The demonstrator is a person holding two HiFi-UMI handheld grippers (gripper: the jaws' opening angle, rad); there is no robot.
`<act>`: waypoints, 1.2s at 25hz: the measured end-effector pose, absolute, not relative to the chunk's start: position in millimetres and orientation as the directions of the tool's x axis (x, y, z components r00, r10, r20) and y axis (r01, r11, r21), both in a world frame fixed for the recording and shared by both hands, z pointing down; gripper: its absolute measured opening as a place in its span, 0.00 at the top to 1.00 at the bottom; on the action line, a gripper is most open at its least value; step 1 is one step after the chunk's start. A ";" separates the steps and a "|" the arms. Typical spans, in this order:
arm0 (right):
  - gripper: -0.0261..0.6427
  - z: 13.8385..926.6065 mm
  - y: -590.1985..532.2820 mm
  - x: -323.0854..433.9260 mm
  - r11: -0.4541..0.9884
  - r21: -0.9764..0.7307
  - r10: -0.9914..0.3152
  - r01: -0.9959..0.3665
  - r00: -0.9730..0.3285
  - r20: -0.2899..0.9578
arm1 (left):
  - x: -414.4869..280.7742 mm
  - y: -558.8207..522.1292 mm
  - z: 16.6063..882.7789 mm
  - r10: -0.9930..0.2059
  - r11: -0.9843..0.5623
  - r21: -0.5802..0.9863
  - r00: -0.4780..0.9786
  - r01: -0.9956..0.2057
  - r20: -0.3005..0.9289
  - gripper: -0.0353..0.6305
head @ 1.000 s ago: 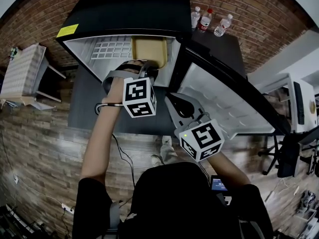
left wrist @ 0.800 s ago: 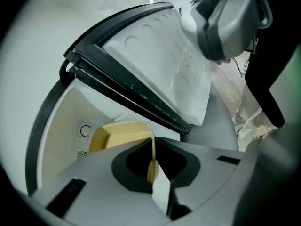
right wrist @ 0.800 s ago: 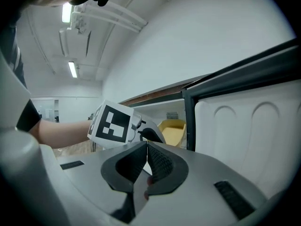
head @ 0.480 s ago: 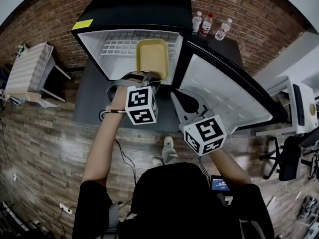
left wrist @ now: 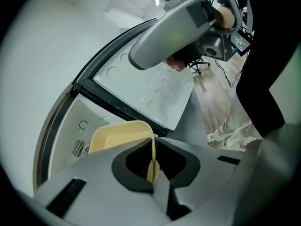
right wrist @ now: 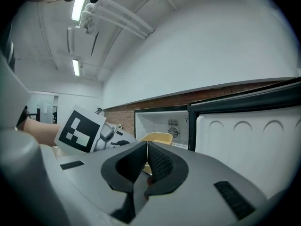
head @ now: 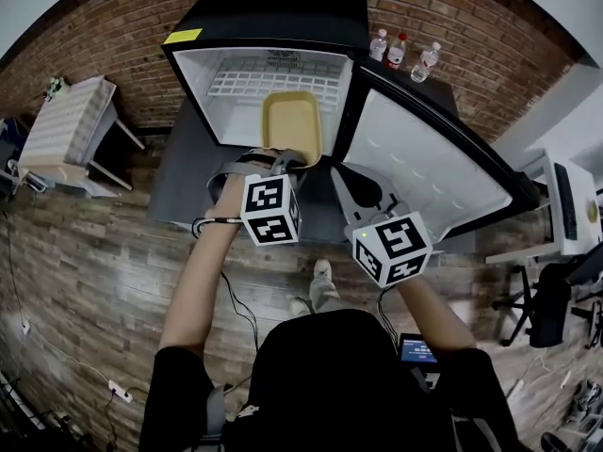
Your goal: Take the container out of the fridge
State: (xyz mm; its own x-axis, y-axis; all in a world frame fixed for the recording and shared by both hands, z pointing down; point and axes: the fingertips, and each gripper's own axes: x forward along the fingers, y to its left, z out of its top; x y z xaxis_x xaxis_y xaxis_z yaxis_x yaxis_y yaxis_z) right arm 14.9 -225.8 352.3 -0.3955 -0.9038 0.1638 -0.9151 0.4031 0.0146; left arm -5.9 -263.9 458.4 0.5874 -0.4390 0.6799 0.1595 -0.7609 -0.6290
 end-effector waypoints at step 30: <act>0.90 342.5 -161.6 -1.4 0.430 0.038 -0.898 -0.902 -0.424 0.119 | -19.5 -179.6 445.5 -0.455 -0.765 -0.629 0.572 0.141 0.683 0.90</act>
State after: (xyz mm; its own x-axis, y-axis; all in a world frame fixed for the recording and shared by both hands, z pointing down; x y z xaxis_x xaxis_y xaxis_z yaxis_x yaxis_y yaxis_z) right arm -1.4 -161.6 342.5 -0.4236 -0.8979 0.1194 -0.9018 0.4305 0.0383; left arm -19.5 -179.6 445.5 0.5716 -0.4554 0.6826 0.1414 -0.7648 -0.6286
